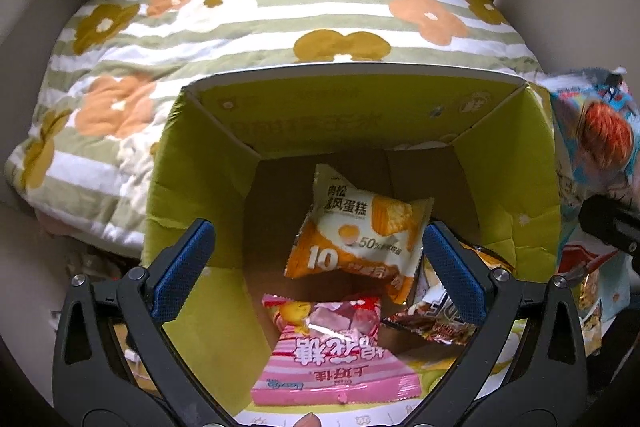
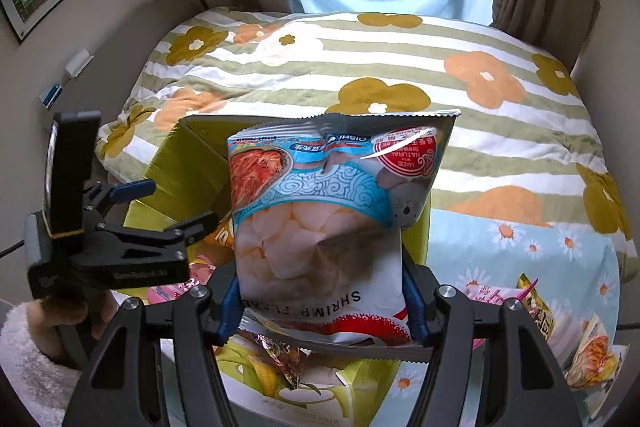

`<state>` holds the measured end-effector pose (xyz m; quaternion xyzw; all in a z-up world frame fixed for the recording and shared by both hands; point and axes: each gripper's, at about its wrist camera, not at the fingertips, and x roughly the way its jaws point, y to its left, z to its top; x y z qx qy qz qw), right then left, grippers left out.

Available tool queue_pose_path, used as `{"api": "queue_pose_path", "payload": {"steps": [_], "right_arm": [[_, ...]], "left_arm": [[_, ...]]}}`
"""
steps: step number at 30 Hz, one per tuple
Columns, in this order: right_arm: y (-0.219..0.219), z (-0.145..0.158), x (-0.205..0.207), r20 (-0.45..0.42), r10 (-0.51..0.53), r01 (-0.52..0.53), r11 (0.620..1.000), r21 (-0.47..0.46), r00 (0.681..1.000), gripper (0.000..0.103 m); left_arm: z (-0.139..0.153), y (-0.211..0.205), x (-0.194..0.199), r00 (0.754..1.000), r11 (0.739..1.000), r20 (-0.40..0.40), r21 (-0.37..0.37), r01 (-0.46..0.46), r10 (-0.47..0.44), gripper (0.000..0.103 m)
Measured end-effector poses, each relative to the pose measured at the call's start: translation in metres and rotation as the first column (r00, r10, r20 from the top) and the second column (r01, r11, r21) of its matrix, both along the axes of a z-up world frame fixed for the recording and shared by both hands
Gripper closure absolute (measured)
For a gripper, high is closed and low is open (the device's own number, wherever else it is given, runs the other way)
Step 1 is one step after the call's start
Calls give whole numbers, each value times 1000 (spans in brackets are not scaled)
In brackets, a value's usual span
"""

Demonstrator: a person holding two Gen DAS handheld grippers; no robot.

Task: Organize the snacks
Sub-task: 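Carry both packets over the yellow box and open both tools to release them, then move both tools back to the snacks on the table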

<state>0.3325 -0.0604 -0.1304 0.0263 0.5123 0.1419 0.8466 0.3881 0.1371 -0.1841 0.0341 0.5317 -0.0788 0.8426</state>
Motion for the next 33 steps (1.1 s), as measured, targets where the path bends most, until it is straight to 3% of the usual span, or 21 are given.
{"api": "queue_pose_path", "payload": {"steps": [6, 8, 9, 10, 22, 33], "right_arm": [[5, -3, 11, -20, 10, -10, 1000, 24, 1000, 40], [5, -6, 15, -25, -3, 5, 999, 48, 1000, 30], [5, -8, 16, -20, -12, 13, 998, 56, 1000, 14], [5, -9, 15, -11, -23, 24, 998, 61, 1000, 4], [-5, 0, -18, -1, -79, 79, 994, 76, 997, 4], [-41, 39, -67, 90, -221, 220, 975, 26, 971, 4]], "left_arm": [[5, -1, -5, 1000, 1000, 10, -19, -5, 5, 0], [7, 2, -8, 1000, 999, 8, -38, -13, 13, 0], [8, 2, -10, 1000, 999, 6, -44, -15, 16, 0], [9, 3, -11, 1000, 999, 5, -48, -17, 17, 0], [20, 6, -38, 1000, 997, 11, -80, -4, 4, 0], [46, -35, -66, 989, 988, 82, -81, 131, -124, 0]]}}
